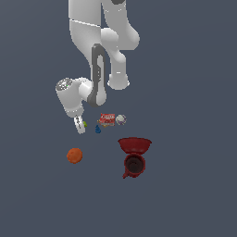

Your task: Pick up a designated object from a clutter of objects.

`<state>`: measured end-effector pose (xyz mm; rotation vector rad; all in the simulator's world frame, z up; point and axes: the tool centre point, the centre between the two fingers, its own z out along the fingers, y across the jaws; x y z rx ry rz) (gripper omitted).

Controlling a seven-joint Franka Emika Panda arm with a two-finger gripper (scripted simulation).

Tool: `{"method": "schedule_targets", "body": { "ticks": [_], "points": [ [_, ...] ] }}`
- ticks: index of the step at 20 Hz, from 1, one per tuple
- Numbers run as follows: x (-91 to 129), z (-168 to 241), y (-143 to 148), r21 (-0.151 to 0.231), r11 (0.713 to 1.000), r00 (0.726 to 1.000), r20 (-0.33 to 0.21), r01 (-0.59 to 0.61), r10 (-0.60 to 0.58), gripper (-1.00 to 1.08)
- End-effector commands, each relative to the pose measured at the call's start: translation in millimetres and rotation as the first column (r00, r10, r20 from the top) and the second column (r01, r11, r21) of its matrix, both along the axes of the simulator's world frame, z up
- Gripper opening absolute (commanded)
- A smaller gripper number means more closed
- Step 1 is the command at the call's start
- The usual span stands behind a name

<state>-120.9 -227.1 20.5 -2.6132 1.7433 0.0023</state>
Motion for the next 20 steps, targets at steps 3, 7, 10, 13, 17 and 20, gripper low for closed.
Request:
{"method": "schedule_targets", "body": {
  "ticks": [3, 7, 10, 13, 17, 20],
  "points": [
    [0.4, -8.8, -0.1, 0.000, 1.000, 1.000, 0.001, 0.001, -0.001, 1.00],
    [0.8, -8.1, -0.7, -0.001, 1.000, 1.000, 0.001, 0.001, -0.001, 1.00],
    [0.8, -8.1, -0.7, -0.001, 1.000, 1.000, 0.001, 0.001, -0.001, -1.00],
    [0.8, -8.1, -0.7, -0.001, 1.000, 1.000, 0.001, 0.001, -0.001, -1.00],
    [0.8, -8.1, -0.7, -0.001, 1.000, 1.000, 0.001, 0.001, -0.001, -1.00],
    [1.3, -7.1, -0.6, -0.001, 1.000, 1.000, 0.001, 0.001, -0.001, -1.00]
  ]
}}
